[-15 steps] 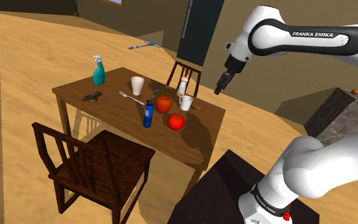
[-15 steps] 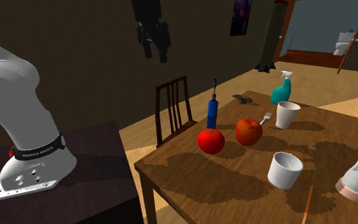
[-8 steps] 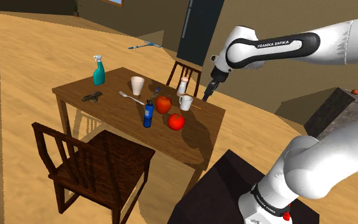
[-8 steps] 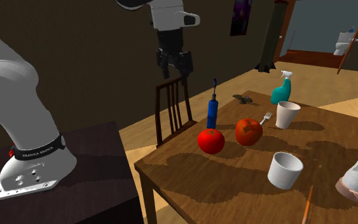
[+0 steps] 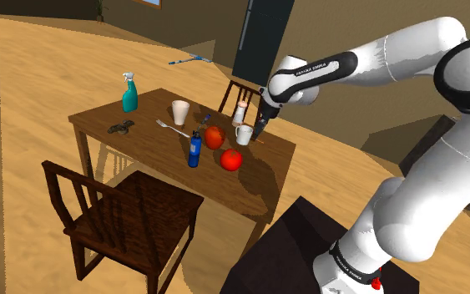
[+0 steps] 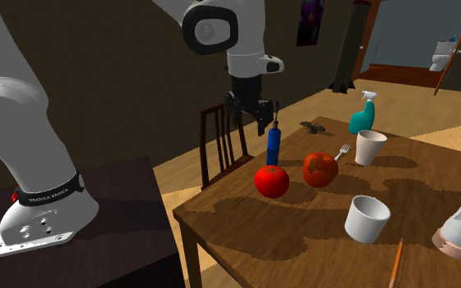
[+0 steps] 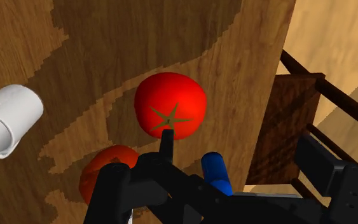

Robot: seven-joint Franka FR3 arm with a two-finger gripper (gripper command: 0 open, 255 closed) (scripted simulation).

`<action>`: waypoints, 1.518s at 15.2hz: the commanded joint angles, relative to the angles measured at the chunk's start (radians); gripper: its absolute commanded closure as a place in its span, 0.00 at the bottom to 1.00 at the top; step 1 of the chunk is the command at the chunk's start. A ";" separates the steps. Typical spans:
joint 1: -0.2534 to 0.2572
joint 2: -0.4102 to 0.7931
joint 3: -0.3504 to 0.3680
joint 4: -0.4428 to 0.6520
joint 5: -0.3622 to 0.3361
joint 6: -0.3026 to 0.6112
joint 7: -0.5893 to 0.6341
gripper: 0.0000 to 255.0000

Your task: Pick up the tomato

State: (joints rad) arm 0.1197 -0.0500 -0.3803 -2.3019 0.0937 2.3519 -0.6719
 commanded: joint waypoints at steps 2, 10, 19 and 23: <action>0.001 0.137 -0.005 0.081 0.090 0.038 -0.104 0.00; -0.073 0.464 0.067 0.312 0.275 0.091 -0.315 0.00; -0.095 0.538 0.098 0.311 0.321 0.162 -0.353 0.00; -0.094 0.538 0.098 0.312 0.321 0.161 -0.352 1.00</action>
State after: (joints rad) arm 0.0255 0.4880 -0.2826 -1.9894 0.4144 2.5128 -1.0240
